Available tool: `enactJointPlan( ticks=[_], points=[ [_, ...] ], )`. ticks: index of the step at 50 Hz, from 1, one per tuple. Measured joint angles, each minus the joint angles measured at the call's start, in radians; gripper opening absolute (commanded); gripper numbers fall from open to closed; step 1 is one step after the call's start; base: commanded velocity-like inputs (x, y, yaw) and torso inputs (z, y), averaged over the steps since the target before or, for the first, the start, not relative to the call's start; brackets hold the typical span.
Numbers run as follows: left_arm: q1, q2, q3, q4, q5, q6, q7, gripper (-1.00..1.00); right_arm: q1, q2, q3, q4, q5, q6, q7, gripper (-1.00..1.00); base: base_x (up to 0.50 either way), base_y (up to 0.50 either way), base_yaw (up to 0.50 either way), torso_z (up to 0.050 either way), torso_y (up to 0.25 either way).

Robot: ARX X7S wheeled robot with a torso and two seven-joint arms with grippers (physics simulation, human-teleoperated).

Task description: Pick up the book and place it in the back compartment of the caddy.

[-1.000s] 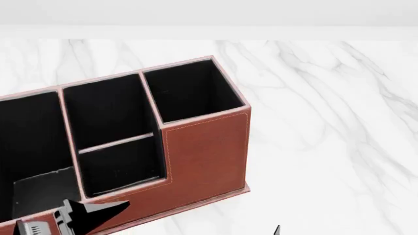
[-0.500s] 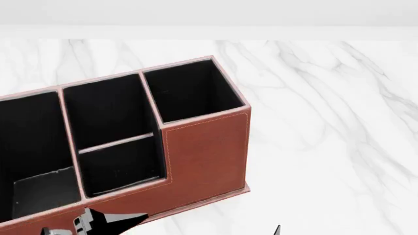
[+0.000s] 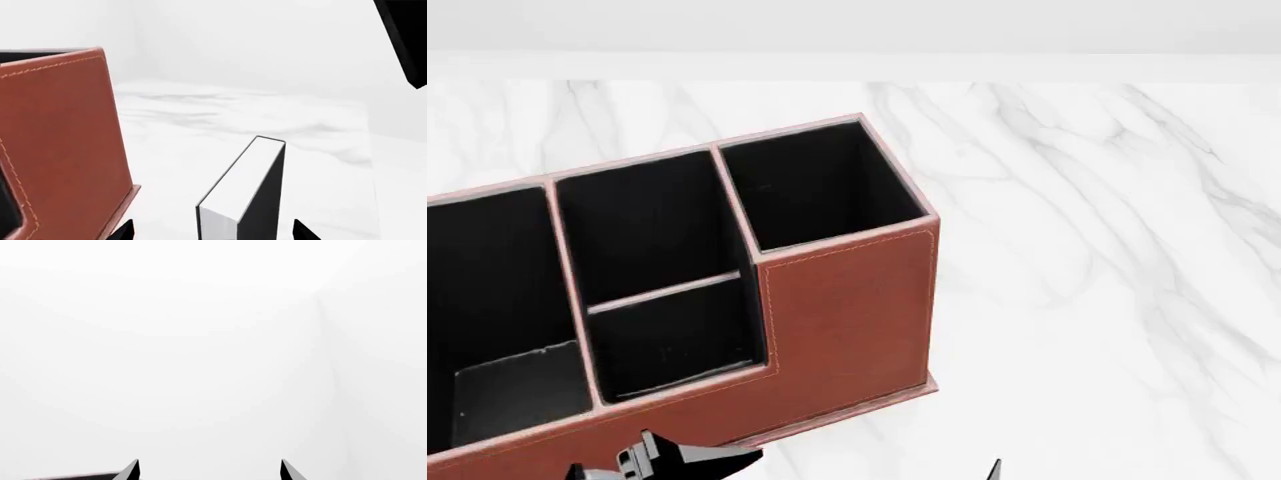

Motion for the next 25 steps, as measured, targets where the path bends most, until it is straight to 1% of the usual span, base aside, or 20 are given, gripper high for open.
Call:
enactJointPlan(
  ticks=[25],
  points=[
    [-0.032,0.061,0.024,-0.104,0.032,0.022,0.013,1.00,0.001,0.006,-0.005,-0.003,-0.001,0.001,0.010,1.00,0.00,0.00,0.00,0.000,0.000]
  ],
)
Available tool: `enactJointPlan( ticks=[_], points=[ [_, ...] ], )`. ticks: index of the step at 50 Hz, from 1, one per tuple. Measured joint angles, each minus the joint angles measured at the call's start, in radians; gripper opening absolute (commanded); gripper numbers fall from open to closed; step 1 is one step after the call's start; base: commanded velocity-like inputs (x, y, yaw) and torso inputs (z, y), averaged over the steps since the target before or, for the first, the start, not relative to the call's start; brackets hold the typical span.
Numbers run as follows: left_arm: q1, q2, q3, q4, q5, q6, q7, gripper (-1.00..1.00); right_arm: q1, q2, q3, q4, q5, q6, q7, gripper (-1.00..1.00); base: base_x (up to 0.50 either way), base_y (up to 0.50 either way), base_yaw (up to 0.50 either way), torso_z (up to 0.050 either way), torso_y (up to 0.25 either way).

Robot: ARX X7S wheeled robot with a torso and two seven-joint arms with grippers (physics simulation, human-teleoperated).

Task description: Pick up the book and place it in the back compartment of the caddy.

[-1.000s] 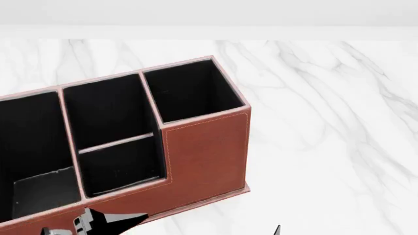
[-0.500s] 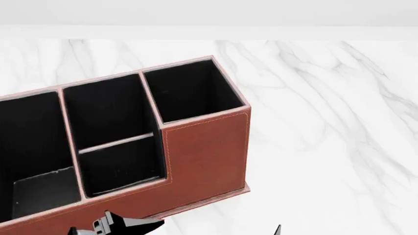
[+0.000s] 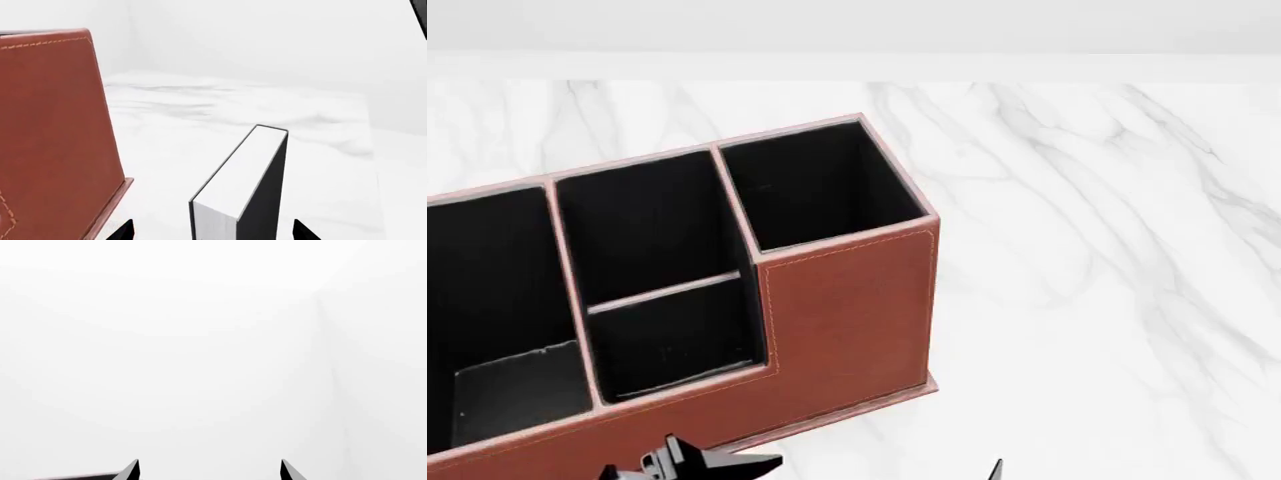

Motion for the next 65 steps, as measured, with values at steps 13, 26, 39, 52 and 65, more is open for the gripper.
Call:
enactJointPlan(
  ticks=[13,26,39,52,65],
  points=[
    [-0.014,0.033,0.013,-0.061,0.017,0.019,0.010,1.00,0.003,0.003,-0.005,0.004,0.001,0.000,0.003,1.00,0.00,0.00,0.00,0.000,0.000],
    [-0.026,0.059,0.027,-0.109,0.033,0.029,0.019,1.00,0.008,0.005,-0.010,0.009,0.004,0.001,0.005,1.00,0.00,0.00,0.00,0.000,0.000],
    [-0.041,0.077,0.035,-0.144,0.043,0.034,0.020,1.00,0.009,0.008,-0.014,0.010,0.003,0.002,0.009,1.00,0.00,0.00,0.00,0.000,0.000],
    [-0.064,0.104,0.042,-0.194,0.051,0.040,0.026,1.00,0.007,0.011,-0.015,0.003,0.003,0.003,0.014,1.00,0.00,0.00,0.00,0.000,0.000],
    [-0.091,0.142,0.050,-0.274,0.065,0.062,0.035,1.00,0.008,0.013,-0.019,0.004,0.002,0.003,0.018,1.00,0.00,0.00,0.00,0.000,0.000]
  ],
)
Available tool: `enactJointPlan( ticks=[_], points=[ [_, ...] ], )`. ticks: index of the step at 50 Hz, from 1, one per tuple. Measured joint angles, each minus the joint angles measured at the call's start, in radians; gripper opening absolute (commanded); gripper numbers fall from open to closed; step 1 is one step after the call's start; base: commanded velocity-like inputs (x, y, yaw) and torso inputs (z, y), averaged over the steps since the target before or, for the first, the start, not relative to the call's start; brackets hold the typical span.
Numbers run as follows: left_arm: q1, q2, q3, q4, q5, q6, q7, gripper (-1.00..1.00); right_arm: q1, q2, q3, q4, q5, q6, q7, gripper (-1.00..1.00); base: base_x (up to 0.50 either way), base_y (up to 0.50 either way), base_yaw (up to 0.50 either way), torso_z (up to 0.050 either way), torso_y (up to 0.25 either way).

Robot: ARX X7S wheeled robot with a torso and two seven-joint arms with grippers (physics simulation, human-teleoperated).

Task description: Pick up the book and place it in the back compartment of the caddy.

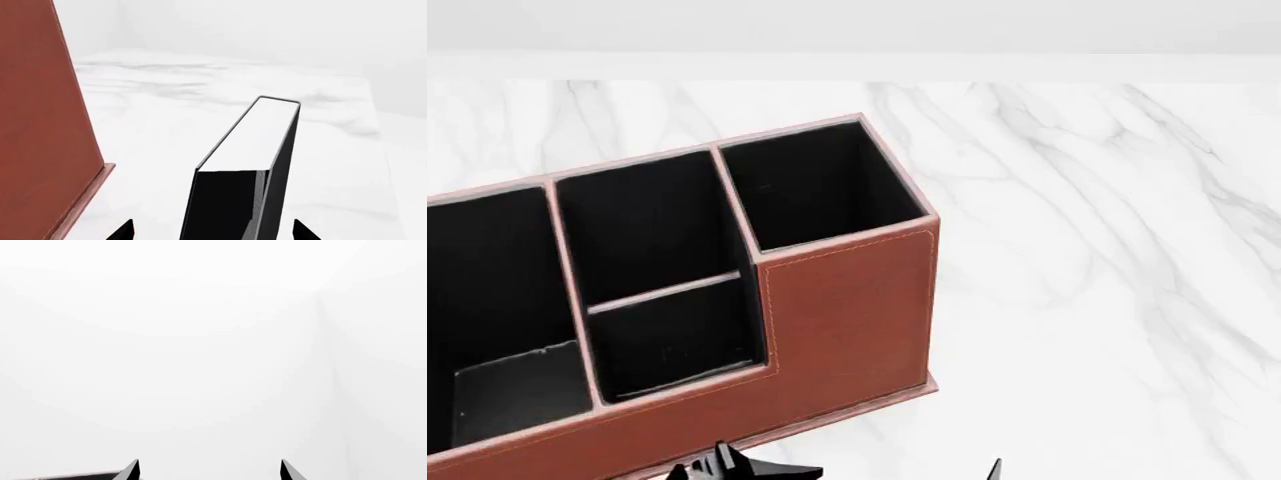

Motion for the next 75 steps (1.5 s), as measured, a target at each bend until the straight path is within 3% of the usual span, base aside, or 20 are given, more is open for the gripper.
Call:
enactJointPlan(
  ticks=[6,7,37,75],
  points=[
    [-0.011,0.017,0.004,-0.036,0.006,0.009,0.005,1.00,-0.001,0.002,-0.001,-0.003,0.000,0.001,0.002,1.00,0.00,0.00,0.00,0.000,0.000],
    [-0.013,0.019,0.006,-0.041,0.006,0.009,0.007,-1.00,-0.001,0.002,-0.001,-0.003,0.001,0.001,0.002,1.00,0.00,0.00,0.00,0.000,0.000],
    [-0.022,0.008,0.009,-0.051,0.016,0.029,0.002,-1.00,0.002,0.008,-0.006,-0.002,0.004,0.001,0.012,1.00,0.00,0.00,0.00,0.000,0.000],
    [0.007,-0.258,-0.023,0.438,-0.015,-0.229,-0.167,-1.00,0.009,0.010,-0.019,0.006,-0.004,0.002,0.022,1.00,0.00,0.00,0.00,0.000,0.001]
  ],
)
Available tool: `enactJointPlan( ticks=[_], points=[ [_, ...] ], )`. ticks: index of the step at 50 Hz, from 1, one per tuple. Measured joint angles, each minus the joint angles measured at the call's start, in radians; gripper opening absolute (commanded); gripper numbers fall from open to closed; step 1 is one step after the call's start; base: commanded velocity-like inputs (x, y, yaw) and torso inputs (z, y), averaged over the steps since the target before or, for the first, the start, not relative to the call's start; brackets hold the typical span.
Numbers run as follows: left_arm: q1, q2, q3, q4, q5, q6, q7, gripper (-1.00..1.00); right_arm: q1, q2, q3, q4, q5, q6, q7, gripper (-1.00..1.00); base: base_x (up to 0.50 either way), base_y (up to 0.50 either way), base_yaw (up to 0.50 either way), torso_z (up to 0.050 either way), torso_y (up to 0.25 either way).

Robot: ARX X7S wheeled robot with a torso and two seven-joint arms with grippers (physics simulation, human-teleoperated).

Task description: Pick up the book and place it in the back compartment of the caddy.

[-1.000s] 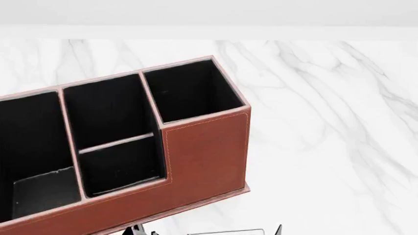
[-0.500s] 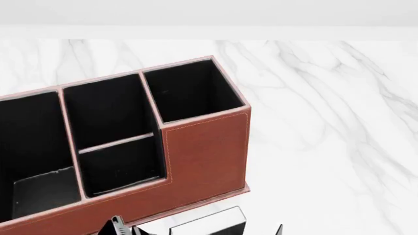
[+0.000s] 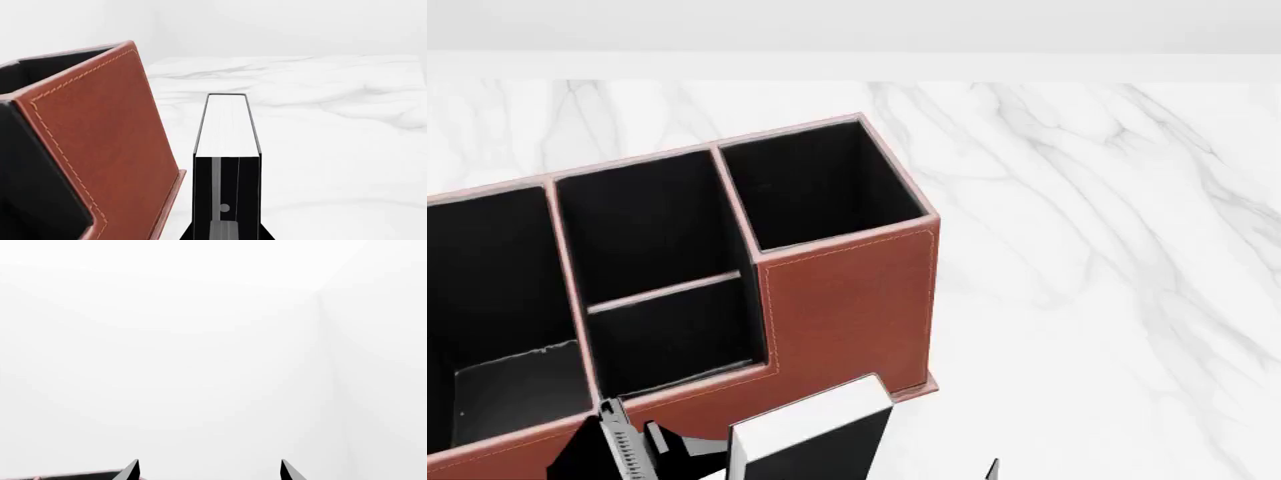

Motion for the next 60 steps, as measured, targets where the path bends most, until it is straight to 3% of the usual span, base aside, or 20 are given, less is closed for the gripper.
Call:
enactJointPlan(
  ticks=[31,60],
  points=[
    [-0.036,-0.164,-0.084,0.220,-0.151,-0.156,-0.022,-1.00,0.014,0.001,-0.019,0.017,0.010,0.004,-0.002,1.00,0.00,0.00,0.00,0.000,0.001],
    [0.014,-0.225,-0.130,0.292,-0.009,-0.036,-0.144,-1.00,0.026,0.002,-0.027,0.032,0.011,0.010,0.005,1.00,0.00,0.00,0.00,0.000,0.001]
  ],
)
